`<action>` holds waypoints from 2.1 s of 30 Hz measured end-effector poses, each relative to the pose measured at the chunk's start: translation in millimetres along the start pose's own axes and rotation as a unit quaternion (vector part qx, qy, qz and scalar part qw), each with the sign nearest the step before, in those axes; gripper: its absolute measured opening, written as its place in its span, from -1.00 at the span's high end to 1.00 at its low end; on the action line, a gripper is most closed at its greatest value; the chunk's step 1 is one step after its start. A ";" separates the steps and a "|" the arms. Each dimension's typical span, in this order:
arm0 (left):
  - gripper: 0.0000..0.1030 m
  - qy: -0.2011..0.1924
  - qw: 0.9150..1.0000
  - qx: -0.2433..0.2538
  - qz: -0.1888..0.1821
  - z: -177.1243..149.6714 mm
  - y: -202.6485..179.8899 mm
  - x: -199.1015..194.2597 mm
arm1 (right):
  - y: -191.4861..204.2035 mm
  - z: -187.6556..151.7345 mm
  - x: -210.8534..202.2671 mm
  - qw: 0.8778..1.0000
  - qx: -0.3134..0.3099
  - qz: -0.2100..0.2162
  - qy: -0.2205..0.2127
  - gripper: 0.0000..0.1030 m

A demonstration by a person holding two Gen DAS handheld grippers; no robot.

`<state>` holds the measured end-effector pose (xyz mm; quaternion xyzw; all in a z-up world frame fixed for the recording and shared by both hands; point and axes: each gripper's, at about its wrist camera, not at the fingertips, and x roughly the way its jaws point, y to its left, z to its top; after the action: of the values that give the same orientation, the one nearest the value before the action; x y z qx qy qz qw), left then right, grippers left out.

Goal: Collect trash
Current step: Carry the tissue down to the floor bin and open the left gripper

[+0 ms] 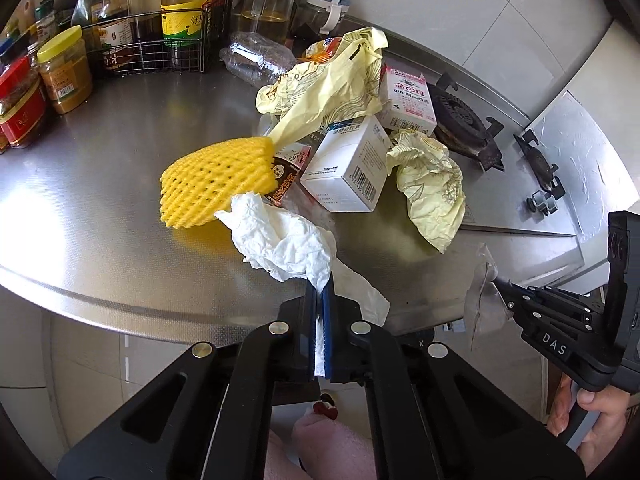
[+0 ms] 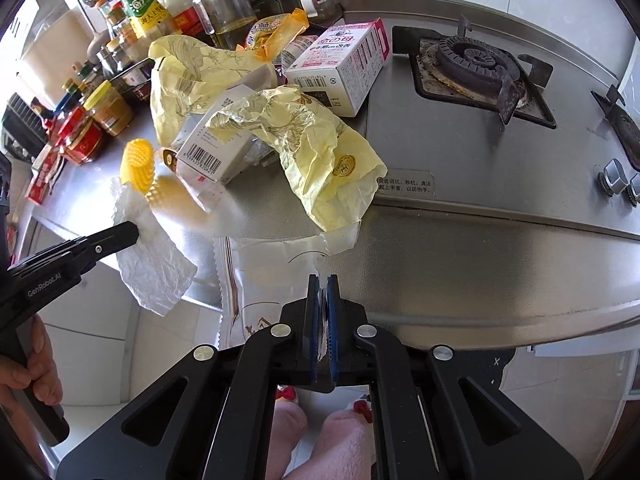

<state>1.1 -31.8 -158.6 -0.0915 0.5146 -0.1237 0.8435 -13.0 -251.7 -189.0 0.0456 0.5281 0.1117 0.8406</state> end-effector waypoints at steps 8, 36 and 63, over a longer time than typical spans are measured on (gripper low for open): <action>0.98 0.037 0.998 0.041 -0.028 -49.4 7.9 -27.6 | 36.0 -59.2 -18.8 1.000 0.023 0.003 0.012 0.89; 0.98 0.144 0.989 -0.014 -0.015 -190.7 68.7 233.2 | 17.0 -206.2 229.9 0.994 -0.040 0.018 0.096 0.89; -0.65 0.140 0.989 -0.043 -0.009 -198.4 103.8 274.5 | 25.0 -225.4 309.2 0.991 -0.042 0.043 0.122 -0.94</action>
<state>-43.0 -21.5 -510.0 -0.1140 0.6313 -0.1212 0.7574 -89.9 -163.7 -554.3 0.0192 0.6192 0.1741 0.7655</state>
